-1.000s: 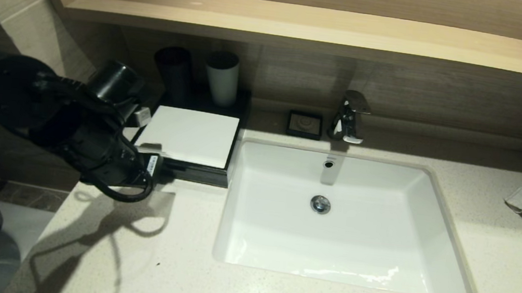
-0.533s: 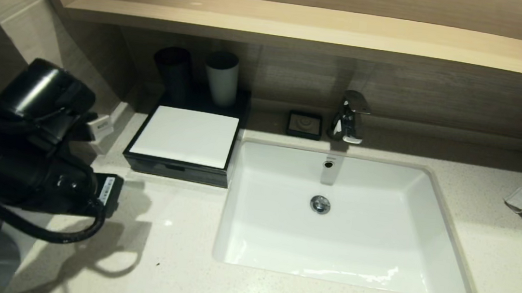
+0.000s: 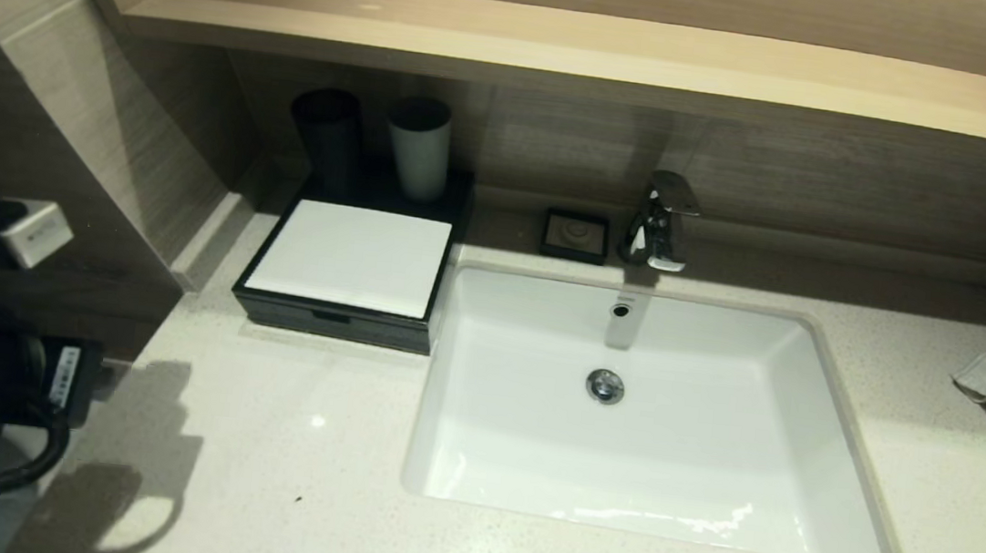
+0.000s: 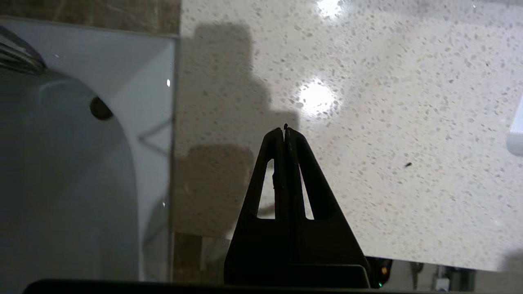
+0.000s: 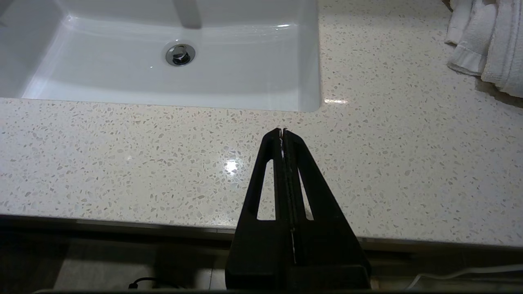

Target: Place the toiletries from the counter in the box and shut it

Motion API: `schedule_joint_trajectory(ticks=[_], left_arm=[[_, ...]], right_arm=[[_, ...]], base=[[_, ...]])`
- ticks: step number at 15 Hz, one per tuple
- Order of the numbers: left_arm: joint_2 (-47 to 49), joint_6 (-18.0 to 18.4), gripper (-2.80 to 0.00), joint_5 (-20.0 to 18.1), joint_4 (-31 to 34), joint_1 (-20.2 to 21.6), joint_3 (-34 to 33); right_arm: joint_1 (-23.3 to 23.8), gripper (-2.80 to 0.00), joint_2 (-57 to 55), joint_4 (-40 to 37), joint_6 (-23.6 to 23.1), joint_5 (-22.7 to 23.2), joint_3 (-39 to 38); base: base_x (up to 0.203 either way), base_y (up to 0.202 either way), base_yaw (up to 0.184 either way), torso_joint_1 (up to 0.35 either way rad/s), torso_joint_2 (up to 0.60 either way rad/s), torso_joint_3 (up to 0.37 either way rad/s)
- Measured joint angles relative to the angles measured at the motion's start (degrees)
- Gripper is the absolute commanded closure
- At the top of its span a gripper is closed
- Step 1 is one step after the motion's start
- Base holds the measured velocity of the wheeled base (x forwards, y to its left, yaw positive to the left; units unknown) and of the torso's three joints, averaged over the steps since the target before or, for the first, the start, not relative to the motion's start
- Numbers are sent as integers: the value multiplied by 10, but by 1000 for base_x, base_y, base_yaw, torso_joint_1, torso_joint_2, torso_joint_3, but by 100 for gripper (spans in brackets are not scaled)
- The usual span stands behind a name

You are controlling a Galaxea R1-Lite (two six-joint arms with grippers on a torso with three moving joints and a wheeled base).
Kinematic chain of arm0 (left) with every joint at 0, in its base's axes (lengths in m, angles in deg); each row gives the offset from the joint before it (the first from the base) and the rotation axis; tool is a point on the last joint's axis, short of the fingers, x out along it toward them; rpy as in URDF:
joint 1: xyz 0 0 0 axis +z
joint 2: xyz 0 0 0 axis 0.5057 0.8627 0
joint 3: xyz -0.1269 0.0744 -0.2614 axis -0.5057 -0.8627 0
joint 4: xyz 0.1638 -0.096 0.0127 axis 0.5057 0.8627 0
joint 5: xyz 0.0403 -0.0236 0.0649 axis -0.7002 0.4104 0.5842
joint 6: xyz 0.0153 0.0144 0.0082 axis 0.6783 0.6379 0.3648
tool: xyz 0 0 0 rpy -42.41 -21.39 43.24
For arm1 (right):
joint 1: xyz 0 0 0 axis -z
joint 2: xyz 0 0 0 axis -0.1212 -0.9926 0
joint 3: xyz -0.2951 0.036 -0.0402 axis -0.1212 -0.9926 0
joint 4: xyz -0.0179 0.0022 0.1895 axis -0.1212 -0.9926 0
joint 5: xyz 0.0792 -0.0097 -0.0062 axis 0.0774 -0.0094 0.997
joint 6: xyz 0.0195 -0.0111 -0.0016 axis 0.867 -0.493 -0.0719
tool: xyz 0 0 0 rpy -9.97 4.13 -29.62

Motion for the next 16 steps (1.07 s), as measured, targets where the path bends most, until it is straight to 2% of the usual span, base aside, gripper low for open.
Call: schedule_joint_trajectory(ticks=[3,5,11,16], left_arm=[[-59,22,0,0,-100,31,-61],[-107,29,0,0,-136,36,-82],[-233,46,0,16,-158,39,-145],[-366,74,0,62,-155,40,-222]], right_arm=[[0,0,0,0,0,0,0],[0,0,0,0,0,0,0],[0,0,0,0,0,0,0],[0,0,0,0,0,0,0]], base=[[0,0,0,0,0,0],[0,0,0,0,0,0],[0,0,0,0,0,0],[0,0,0,0,0,0]])
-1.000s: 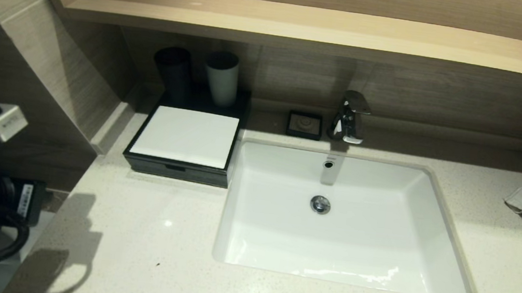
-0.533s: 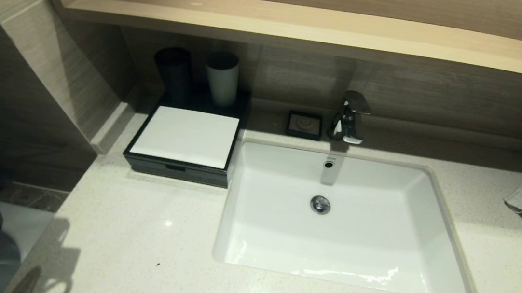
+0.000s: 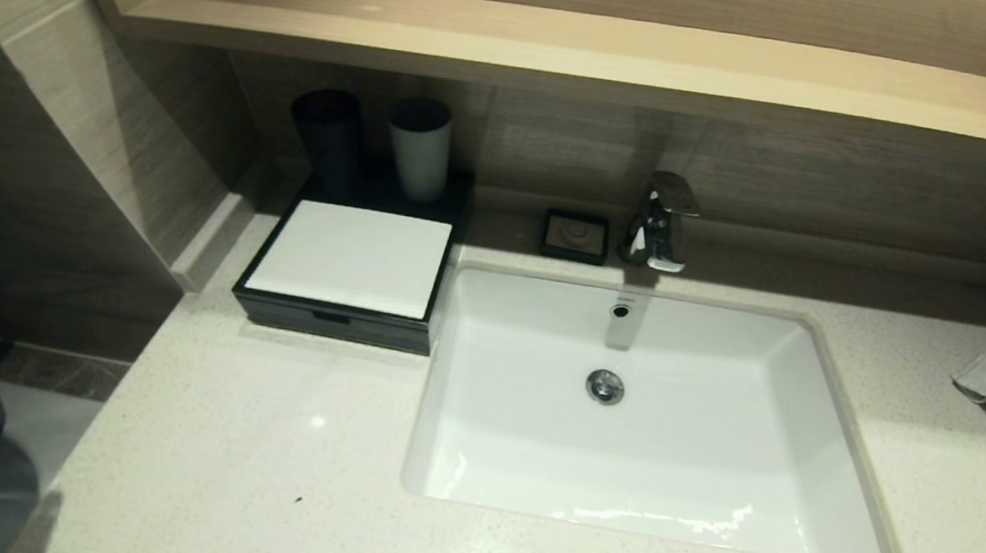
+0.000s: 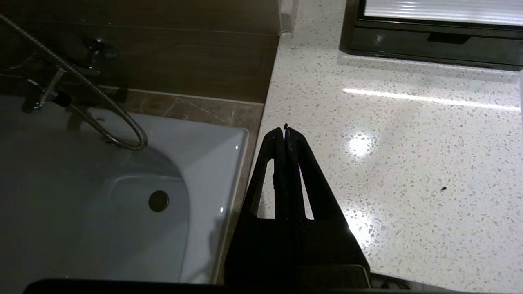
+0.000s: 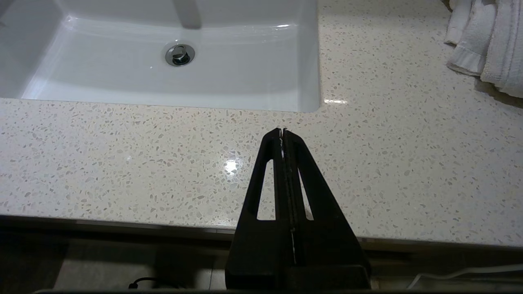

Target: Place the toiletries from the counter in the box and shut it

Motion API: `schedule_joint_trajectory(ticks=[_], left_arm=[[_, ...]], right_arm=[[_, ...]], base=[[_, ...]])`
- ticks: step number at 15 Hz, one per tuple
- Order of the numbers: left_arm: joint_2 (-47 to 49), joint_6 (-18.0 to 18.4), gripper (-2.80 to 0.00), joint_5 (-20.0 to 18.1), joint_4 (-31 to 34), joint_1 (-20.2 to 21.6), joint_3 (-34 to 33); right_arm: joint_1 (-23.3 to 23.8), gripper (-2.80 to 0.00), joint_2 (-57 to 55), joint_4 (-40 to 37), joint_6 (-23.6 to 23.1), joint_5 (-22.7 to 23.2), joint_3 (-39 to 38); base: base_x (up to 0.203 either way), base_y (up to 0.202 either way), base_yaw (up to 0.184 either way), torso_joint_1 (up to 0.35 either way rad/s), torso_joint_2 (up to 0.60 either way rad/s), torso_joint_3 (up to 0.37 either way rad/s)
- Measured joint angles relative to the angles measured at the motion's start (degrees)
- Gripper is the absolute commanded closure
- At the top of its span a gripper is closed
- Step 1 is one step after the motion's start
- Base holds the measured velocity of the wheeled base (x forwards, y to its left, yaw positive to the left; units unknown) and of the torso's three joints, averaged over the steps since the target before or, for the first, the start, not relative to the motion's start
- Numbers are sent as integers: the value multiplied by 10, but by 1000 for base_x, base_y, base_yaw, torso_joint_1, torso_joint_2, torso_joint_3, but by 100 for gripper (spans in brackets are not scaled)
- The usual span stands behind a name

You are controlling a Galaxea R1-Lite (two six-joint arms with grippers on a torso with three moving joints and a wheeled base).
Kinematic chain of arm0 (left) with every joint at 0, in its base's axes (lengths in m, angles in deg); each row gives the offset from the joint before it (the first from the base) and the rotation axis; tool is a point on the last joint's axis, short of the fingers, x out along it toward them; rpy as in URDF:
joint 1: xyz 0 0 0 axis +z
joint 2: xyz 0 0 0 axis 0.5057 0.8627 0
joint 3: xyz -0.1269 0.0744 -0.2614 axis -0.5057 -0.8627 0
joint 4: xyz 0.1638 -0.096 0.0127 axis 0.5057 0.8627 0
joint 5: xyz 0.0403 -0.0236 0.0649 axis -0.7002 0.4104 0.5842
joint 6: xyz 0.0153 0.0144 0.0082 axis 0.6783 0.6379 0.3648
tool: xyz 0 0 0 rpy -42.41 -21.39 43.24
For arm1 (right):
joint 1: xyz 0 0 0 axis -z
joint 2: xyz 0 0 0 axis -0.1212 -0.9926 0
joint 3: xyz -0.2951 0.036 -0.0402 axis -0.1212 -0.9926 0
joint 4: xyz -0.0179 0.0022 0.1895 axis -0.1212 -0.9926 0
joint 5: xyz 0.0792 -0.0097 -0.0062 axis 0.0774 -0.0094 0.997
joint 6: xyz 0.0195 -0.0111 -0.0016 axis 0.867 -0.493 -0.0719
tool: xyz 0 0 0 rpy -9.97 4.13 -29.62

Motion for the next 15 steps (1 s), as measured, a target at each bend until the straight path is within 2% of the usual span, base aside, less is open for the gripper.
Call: schedule_joint_trajectory(ticks=[4,7,11,15], left_arm=[[-92,21,0,57,3,7,-31],[-148,31,0,67,6,21,-65],[-235,80,0,62,6,24,-115],[-291,89,0,3,6,22,-143]], right_arm=[[0,0,0,0,0,0,0],[0,0,0,0,0,0,0],[0,0,0,0,0,0,0],[0,0,0,0,0,0,0]], base=[[0,0,0,0,0,0],[0,0,0,0,0,0],[0,0,0,0,0,0],[0,0,0,0,0,0]])
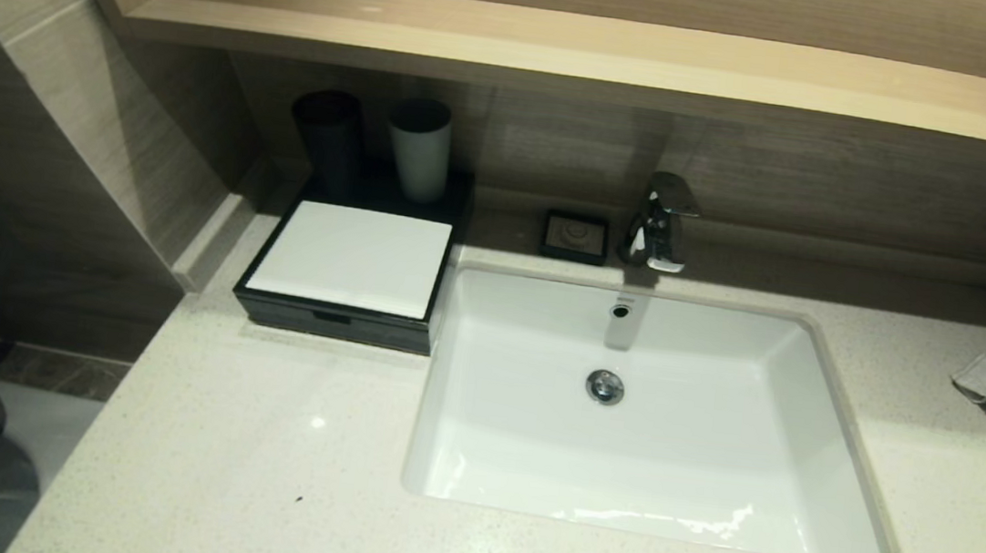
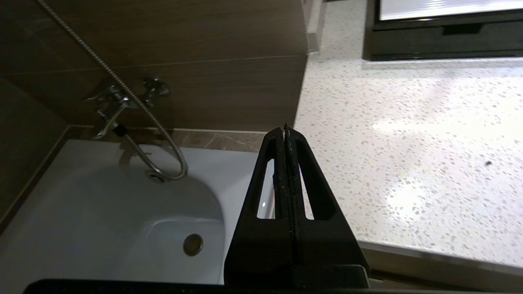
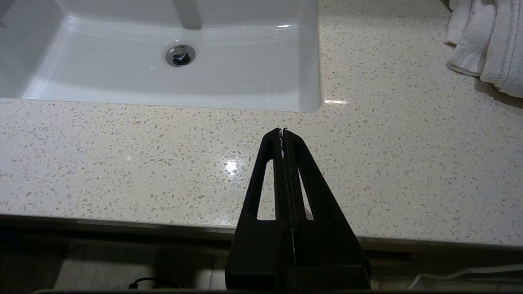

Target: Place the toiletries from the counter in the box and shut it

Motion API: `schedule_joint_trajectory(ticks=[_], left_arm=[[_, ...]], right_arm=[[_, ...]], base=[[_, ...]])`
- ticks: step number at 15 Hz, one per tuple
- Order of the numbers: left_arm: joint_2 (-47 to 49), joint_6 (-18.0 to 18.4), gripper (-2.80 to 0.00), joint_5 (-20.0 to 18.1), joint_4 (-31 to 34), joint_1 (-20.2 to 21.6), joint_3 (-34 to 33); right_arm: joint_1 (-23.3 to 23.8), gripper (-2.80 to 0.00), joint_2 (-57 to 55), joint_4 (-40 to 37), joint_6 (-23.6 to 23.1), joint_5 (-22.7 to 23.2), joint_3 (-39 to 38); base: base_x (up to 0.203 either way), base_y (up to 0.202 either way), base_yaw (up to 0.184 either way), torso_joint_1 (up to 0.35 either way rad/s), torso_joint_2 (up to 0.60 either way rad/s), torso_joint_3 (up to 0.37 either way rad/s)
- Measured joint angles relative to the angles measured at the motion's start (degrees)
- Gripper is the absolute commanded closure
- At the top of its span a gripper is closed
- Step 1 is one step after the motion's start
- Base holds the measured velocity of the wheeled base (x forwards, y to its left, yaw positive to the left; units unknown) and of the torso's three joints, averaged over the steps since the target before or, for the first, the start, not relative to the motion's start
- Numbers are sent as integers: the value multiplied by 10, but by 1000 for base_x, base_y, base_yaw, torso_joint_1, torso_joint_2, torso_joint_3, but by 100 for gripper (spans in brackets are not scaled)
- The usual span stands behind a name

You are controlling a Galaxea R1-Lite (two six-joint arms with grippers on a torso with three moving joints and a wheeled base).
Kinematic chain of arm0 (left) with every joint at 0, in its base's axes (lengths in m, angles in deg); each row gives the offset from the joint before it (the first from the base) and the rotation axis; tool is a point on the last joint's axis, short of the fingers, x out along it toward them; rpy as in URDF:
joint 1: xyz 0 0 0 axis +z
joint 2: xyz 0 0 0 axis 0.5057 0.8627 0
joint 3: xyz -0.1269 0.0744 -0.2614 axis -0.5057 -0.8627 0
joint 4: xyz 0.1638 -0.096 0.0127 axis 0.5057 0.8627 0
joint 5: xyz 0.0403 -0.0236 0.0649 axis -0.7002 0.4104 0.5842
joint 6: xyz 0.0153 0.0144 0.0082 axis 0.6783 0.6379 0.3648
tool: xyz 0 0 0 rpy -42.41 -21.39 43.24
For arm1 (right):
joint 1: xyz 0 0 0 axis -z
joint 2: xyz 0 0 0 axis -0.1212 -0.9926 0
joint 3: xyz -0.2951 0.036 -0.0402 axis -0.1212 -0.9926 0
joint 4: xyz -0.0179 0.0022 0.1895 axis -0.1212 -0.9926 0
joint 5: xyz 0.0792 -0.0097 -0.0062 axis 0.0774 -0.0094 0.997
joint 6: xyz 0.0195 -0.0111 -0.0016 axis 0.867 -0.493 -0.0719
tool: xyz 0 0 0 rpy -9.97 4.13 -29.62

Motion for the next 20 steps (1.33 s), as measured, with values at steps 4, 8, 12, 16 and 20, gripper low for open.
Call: schedule_joint_trajectory(ticks=[4,8,12,16,20], left_arm=[[-22,2,0,-40,-13,0,-34],[-35,2,0,-78,-65,0,-93],[-39,-1,0,-120,-71,0,-110],[-40,-6,0,-126,-70,0,-128],[-41,-51,0,-128,-41,0,-129]], right_arm=[[0,0,0,0,0,0,0],[0,0,0,0,0,0,0],[0,0,0,0,0,0,0],[0,0,0,0,0,0,0],[0,0,0,0,0,0,0]], base=[[0,0,0,0,0,0],[0,0,0,0,0,0],[0,0,0,0,0,0],[0,0,0,0,0,0],[0,0,0,0,0,0]])
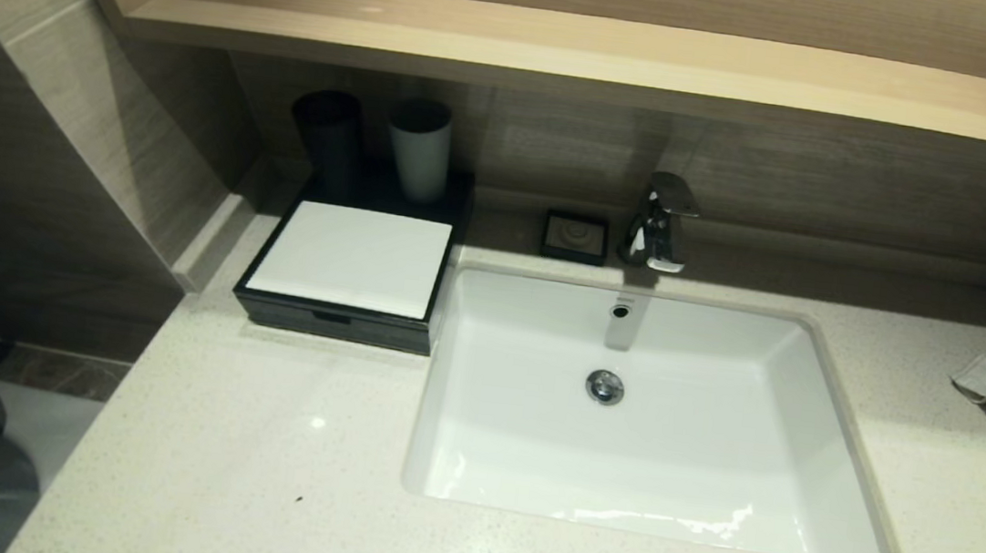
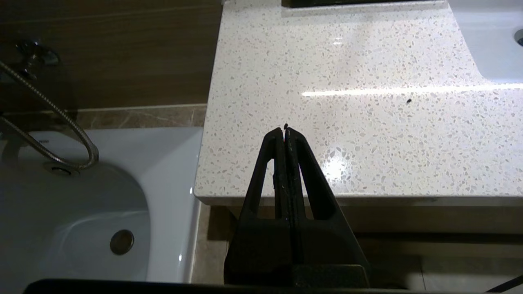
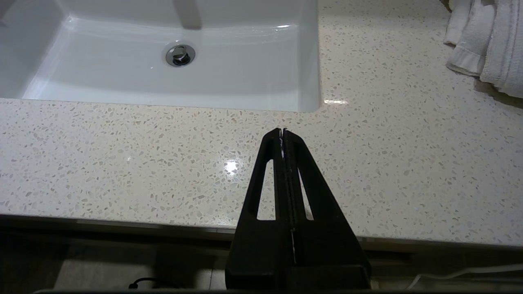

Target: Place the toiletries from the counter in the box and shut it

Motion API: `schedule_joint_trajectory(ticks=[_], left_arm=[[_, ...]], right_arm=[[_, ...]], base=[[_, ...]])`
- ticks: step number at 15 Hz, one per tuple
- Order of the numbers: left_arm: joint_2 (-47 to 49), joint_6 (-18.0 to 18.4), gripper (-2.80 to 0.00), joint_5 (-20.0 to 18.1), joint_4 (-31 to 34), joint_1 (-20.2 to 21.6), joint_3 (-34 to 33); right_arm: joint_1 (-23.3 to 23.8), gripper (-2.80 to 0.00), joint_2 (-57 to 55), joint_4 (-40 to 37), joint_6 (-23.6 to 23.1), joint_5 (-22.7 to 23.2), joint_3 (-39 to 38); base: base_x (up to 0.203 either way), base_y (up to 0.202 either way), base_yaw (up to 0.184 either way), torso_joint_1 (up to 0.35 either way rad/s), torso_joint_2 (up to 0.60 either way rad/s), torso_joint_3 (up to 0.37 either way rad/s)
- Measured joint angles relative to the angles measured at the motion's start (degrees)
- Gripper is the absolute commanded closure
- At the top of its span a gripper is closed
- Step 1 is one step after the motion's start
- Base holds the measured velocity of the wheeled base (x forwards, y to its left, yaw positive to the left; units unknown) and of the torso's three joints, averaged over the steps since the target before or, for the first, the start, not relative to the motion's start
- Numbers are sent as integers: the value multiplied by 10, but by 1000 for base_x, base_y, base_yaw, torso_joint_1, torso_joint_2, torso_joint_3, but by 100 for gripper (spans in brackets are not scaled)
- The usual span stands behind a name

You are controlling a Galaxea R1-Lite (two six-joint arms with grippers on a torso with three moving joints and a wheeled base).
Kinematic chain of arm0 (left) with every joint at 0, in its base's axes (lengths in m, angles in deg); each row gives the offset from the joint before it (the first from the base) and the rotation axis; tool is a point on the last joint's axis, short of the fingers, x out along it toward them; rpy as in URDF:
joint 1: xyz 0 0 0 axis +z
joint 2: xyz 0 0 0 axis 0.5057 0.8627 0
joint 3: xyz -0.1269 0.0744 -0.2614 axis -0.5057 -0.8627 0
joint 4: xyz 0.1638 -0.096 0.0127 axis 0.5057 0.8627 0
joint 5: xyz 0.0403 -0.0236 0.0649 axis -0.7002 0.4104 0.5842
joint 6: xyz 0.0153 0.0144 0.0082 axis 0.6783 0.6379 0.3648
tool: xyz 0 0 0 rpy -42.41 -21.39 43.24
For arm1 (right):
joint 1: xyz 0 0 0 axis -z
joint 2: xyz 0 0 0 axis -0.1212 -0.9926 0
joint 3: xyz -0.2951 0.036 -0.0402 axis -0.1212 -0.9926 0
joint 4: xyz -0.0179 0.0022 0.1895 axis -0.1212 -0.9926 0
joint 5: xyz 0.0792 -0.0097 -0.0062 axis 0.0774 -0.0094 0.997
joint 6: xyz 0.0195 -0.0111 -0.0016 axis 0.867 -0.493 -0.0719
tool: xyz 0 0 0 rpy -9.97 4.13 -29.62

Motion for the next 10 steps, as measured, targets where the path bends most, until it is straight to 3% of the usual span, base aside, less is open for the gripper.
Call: schedule_joint_trajectory(ticks=[3,10], left_arm=[[0,-33,0,0,1,0,0],[0,-34,0,3,3,0,0]], right_arm=[[0,0,0,0,0,0,0],[0,0,0,0,0,0,0]], base=[[0,0,0,0,0,0],[0,0,0,0,0,0]])
